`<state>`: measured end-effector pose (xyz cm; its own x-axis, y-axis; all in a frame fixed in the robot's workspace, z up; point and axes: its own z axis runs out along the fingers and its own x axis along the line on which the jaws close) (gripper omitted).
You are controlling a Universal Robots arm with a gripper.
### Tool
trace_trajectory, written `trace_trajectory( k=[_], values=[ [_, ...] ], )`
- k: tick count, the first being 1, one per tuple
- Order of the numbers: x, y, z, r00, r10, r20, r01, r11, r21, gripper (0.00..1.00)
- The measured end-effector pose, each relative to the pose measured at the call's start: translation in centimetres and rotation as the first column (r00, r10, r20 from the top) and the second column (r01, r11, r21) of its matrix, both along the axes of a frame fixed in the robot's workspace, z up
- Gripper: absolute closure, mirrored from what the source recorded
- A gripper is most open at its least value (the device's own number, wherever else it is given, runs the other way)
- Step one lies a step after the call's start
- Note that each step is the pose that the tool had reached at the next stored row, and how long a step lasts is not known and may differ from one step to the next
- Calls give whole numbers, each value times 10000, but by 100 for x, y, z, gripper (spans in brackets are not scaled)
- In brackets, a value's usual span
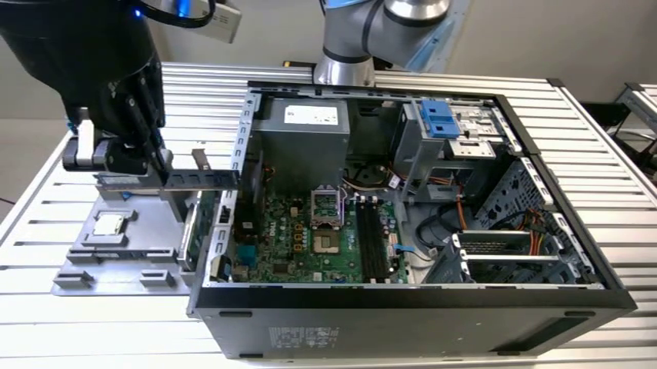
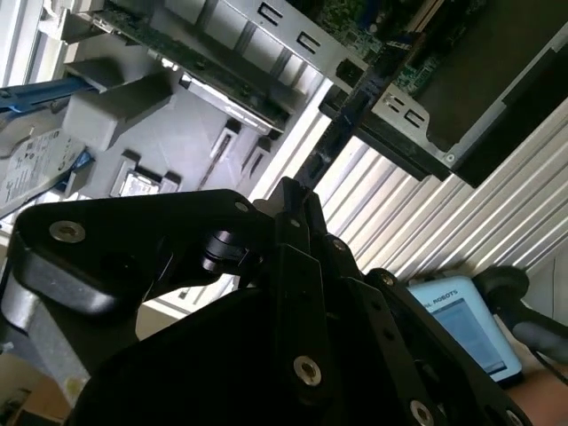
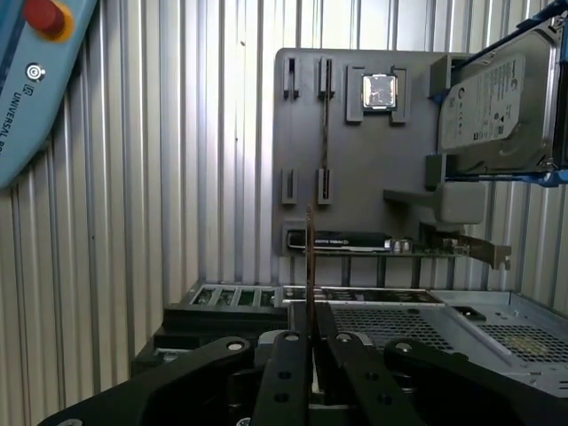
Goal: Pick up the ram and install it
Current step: 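Pick up the ram and move it above insertion slot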
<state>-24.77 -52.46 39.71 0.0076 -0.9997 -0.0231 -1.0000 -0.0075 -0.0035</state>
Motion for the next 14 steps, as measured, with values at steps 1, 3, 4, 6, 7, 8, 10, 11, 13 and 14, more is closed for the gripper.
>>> trace_trajectory(
  k=[1,3,4,6,7,8,10,11,13,14],
  values=[
    [16,0,0,10000,0,1,0,10000,1,100],
    [50,0,0,10000,0,0,0,10000,1,100],
    [67,0,0,10000,0,1,0,10000,0,100],
    [104,0,0,10000,0,0,0,10000,0,100],
    [123,0,-1,10000,0,1,0,10000,1,100],
    [143,0,0,10000,0,0,0,10000,0,100],
    [188,0,0,10000,0,0,0,10000,1,100],
    [213,0,0,10000,0,0,0,10000,0,100],
    [262,0,-1,10000,0,1,0,10000,1,100],
    [287,0,0,10000,1,1,-1,10000,1,100]
  ],
)
